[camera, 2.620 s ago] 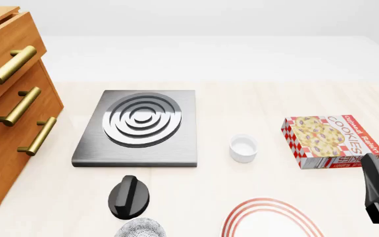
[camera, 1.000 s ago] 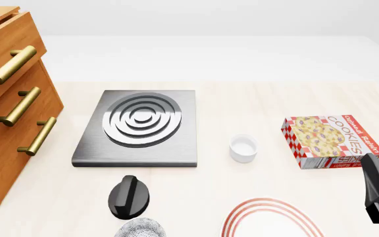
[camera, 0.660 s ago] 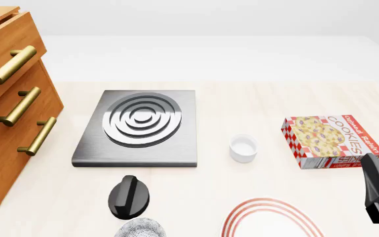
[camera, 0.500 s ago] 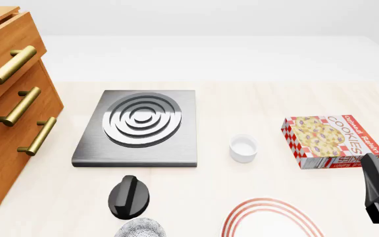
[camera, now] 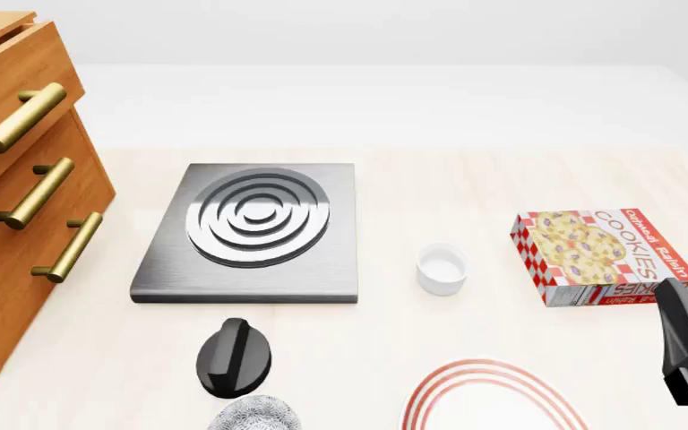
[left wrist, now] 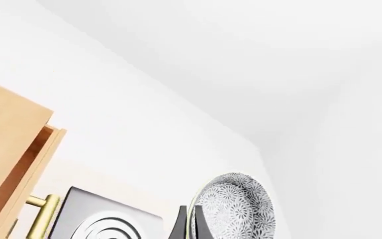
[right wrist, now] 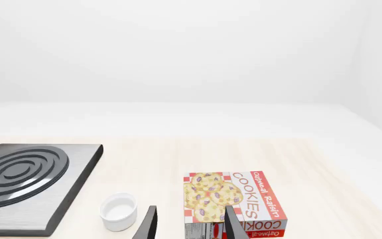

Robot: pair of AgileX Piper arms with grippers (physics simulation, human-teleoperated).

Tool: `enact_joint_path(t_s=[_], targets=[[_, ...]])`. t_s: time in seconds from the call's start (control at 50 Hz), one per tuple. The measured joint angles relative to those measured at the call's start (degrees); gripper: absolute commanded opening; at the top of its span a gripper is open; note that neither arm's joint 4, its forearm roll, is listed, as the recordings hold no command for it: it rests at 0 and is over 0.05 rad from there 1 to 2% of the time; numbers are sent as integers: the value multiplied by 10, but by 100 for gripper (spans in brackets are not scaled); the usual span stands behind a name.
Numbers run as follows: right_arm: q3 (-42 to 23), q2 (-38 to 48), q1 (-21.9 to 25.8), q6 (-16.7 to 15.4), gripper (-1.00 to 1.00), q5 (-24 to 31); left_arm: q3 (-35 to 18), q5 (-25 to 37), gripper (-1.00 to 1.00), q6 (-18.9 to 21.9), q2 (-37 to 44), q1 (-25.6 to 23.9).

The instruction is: Pick the akita bowl on the wooden cabinet and place it on the plate.

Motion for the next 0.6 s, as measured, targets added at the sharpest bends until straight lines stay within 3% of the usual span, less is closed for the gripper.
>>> enact_joint_path(t_s=[0.6], targets=[[0,0,0,0,100,0,18,1,-100,12,-12,-71]])
